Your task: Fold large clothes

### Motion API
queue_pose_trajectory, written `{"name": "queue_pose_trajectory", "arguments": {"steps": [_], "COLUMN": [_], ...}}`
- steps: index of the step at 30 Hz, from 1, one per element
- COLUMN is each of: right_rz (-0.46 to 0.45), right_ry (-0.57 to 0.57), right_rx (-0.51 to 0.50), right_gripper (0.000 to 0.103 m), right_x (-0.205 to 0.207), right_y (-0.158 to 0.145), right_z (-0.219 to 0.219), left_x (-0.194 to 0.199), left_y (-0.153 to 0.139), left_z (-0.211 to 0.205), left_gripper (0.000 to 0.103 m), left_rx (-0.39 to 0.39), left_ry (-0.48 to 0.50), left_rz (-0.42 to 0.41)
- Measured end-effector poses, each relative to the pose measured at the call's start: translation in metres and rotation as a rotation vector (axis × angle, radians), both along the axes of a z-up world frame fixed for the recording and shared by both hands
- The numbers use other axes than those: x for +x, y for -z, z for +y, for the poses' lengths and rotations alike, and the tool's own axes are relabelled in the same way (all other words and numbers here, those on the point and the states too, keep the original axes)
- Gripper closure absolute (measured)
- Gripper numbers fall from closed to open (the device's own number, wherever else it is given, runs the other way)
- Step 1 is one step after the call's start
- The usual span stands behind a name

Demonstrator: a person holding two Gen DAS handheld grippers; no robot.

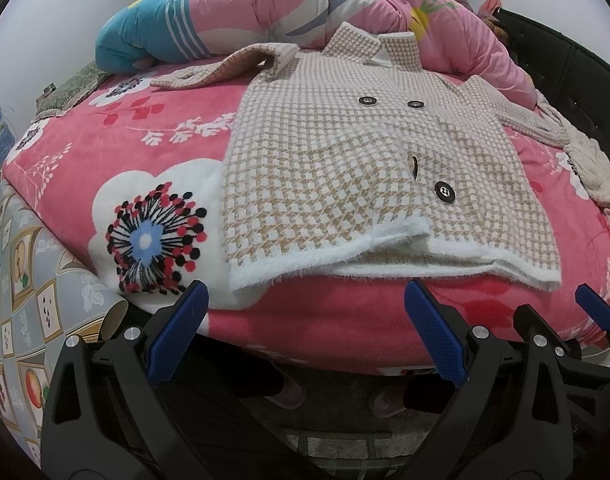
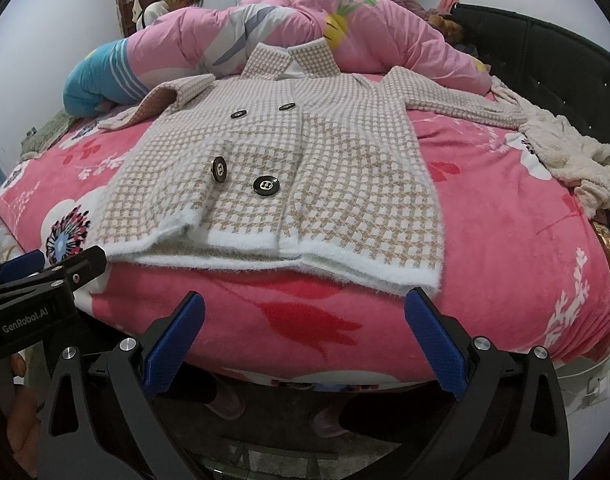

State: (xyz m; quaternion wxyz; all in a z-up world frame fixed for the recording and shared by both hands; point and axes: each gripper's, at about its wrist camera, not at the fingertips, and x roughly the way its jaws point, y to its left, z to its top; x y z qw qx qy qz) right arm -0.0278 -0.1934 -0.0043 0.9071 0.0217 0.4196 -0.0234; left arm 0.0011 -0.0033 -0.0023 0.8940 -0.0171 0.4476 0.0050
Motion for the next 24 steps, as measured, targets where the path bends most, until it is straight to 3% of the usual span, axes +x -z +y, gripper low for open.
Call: {"name": "queue_pose_trajectory", "arguments": {"steps": [24], "right_rz": [-0.009], "right_ry": [0.001], "right_rx": [-0.006], "right_gripper": [0.005], "right_x": [-0.0017], "right_y": [-0.0039], "right_z": [0.0006], "left_x": [-0.0009], "left_y": [-0.0068], "left_z": [0.0027], "left_gripper": [0.008], "left_rx": [-0.003], "left_ry": [0.000], "left_rz": [-0.003]}}
